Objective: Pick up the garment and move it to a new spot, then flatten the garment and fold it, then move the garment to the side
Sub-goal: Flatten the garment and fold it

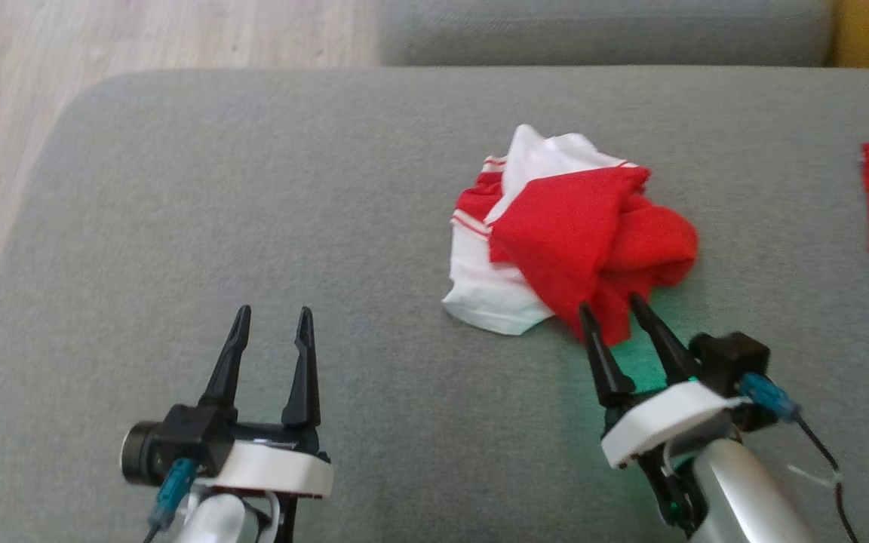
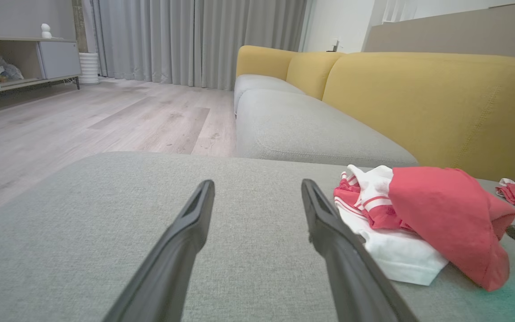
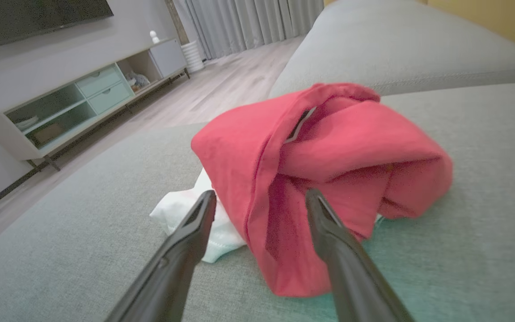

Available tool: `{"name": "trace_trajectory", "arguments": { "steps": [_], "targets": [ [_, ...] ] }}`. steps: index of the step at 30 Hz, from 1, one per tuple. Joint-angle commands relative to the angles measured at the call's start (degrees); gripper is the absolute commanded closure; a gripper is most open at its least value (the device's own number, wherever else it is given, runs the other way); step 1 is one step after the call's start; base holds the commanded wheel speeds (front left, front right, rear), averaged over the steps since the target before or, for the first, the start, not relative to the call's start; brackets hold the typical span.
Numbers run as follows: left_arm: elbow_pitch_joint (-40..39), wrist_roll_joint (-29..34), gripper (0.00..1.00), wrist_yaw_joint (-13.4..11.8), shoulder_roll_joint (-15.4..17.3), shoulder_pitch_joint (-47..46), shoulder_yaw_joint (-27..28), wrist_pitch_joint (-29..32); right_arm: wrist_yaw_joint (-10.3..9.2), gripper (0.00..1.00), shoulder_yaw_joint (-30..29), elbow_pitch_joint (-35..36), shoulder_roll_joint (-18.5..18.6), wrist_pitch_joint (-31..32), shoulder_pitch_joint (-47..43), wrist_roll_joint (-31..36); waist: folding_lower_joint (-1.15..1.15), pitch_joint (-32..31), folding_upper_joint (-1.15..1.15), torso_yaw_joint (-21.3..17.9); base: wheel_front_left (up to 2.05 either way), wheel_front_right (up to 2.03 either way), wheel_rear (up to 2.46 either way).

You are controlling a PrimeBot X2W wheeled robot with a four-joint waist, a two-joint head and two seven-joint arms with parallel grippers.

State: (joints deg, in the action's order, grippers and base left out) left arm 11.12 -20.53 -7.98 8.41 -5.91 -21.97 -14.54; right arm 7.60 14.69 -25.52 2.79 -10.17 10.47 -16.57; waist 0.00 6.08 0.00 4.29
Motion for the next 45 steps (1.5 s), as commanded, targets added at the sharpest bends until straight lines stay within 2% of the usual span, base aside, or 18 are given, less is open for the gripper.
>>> {"name": "trace_trajectory", "arguments": {
  "steps": [1, 10, 11, 12, 17, 22, 27, 33, 36, 40, 41, 42, 45],
  "targets": [
    [-1.3, 0.6, 0.00, 0.3, 0.2, -3.2, 2.6, -0.5, -0.11, 0.00, 1.6, 1.3, 0.1, 0.2, 2.4, 0.4, 0.00, 1.1, 0.00, 1.1, 0.00, 0.00, 0.00],
    [0.4, 1.8, 0.00, 2.1, -1.5, -5.0, 3.4, -0.5, -0.11, 0.00, 4.0, -6.2, 0.1, -0.6, 7.3, 0.8, 0.00, 3.0, 0.00, 3.8, 0.00, 0.00, 0.00],
    [0.6, 1.9, 0.00, 2.2, -1.6, -5.0, 3.5, -0.5, -0.11, 0.35, 4.3, -6.8, 0.1, -0.9, 8.0, 0.6, 0.00, 2.9, 0.00, 3.9, 0.00, 0.00, 0.00],
    [0.8, 2.0, 0.00, 2.3, -1.8, -5.0, 3.6, -0.5, -0.11, 1.00, 4.6, -7.3, 0.1, -1.3, 8.7, 0.3, 0.00, 2.8, 0.00, 4.0, 0.00, 0.00, 0.00],
    [1.3, 2.3, 0.00, 2.5, -2.0, -4.2, 5.1, -0.5, -0.11, 1.00, 4.4, -8.0, 0.1, -2.6, 10.3, -0.5, 0.00, 1.4, 0.00, 2.3, 0.00, 0.00, 0.00],
    [0.9, 2.7, 0.00, 2.9, -2.5, -3.4, 6.6, -0.5, -0.11, 1.00, -1.0, -4.4, 0.2, -2.5, 9.4, 1.6, 0.00, 0.2, 0.00, -2.1, 0.00, 0.00, 0.00],
    [0.7, 3.3, 0.00, 3.6, -3.2, -3.5, 7.0, -0.5, -0.11, 1.00, -8.1, 2.4, 3.7, 2.1, 7.3, 4.2, 0.00, -0.1, 0.00, -4.9, 0.00, 0.00, 0.00],
    [0.8, 3.8, 0.00, 3.9, -4.1, -3.6, 7.4, -0.5, -0.11, 1.00, -15.3, 10.0, 7.2, 9.0, 4.0, 6.4, 0.00, -0.1, 0.00, -6.0, 0.00, 0.00, 0.00],
    [0.9, 4.0, 0.00, 4.2, -4.3, -3.6, 7.6, -0.5, -0.11, 1.00, -17.8, 10.9, 7.3, 11.5, 2.9, 7.8, 0.00, 0.0, 0.00, -6.0, 0.00, 0.00, 0.00],
    [1.2, 4.3, 0.00, 4.7, -4.5, -3.6, 7.9, -0.5, -0.11, 1.00, -20.9, 10.4, 7.3, 15.8, 0.7, 13.4, 0.00, 0.0, 0.00, -5.6, 0.00, 0.00, 0.00],
    [1.3, 4.4, 0.00, 4.8, -4.6, -3.7, 8.0, -0.5, -0.11, 0.78, -21.3, 10.4, 6.9, 15.9, 0.5, 14.4, 0.00, 0.0, 0.00, -5.5, 0.00, 0.00, 0.00],
    [1.3, 4.4, 0.00, 4.9, -4.6, -3.7, 8.1, -0.5, -0.11, 0.00, -21.8, 10.6, 6.3, 15.5, 0.3, 15.5, 0.00, -0.1, 0.00, -5.4, 0.00, 0.00, 0.00],
    [1.4, 4.7, 0.00, 5.1, -4.7, -3.7, 8.6, -0.5, -0.11, 0.00, -21.4, 11.9, 3.9, 13.0, 0.7, 17.2, 0.00, -0.1, 0.00, -5.4, 0.00, 0.00, 0.00]
  ]
}}
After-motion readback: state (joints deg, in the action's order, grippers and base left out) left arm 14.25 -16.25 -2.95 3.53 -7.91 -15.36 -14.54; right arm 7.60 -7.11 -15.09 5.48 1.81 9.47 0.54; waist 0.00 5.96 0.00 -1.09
